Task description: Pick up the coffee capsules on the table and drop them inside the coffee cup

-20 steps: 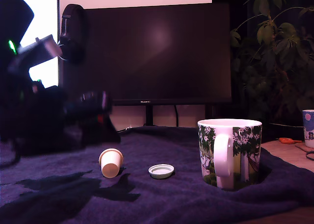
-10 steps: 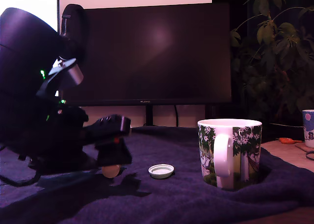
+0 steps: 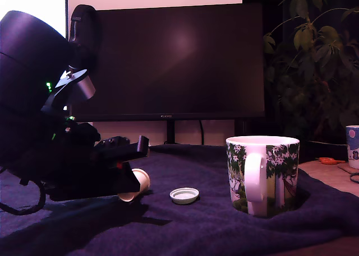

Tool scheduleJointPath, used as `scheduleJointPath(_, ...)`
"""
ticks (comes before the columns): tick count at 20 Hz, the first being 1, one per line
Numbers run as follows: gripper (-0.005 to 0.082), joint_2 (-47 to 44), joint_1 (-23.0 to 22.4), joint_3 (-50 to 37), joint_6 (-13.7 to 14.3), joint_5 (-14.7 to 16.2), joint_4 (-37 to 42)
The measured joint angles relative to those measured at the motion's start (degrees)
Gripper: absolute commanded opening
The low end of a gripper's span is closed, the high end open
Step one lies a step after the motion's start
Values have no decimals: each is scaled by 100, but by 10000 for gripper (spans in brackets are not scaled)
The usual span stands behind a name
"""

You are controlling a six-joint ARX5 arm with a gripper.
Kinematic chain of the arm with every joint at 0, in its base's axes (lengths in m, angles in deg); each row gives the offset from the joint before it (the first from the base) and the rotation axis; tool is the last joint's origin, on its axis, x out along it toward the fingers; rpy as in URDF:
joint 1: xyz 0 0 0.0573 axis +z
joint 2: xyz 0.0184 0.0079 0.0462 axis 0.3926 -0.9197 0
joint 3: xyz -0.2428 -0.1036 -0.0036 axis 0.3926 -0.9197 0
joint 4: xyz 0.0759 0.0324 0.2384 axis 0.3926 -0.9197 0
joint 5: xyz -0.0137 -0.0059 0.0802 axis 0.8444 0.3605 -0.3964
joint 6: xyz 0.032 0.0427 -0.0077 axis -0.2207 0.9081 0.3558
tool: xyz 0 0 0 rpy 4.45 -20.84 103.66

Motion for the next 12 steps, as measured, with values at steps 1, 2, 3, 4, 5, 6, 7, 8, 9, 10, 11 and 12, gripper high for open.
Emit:
scheduleJointPath(1,161,0,0,0,0,-2,0)
scheduleJointPath(2,150,0,0,0,0,0,0)
scheduleJointPath(3,119,0,0,0,0,0,0)
scheduleJointPath(4,84,0,0,0,0,0,0)
scheduleJointPath(5,63,0,0,0,0,0,0)
scheduleJointPath(6,48,0,0,0,0,-2,0)
scheduleJointPath(7,39,0,0,0,0,-2,2)
scheduleJointPath(8,38,0,0,0,0,-2,2)
scheduleJointPath(9,38,0,0,0,0,0,2)
scheduleJointPath(10,39,0,0,0,0,0,2)
scheduleJointPath(11,38,0,0,0,28,0,4)
scheduleJointPath(12,36,0,0,0,109,0,2)
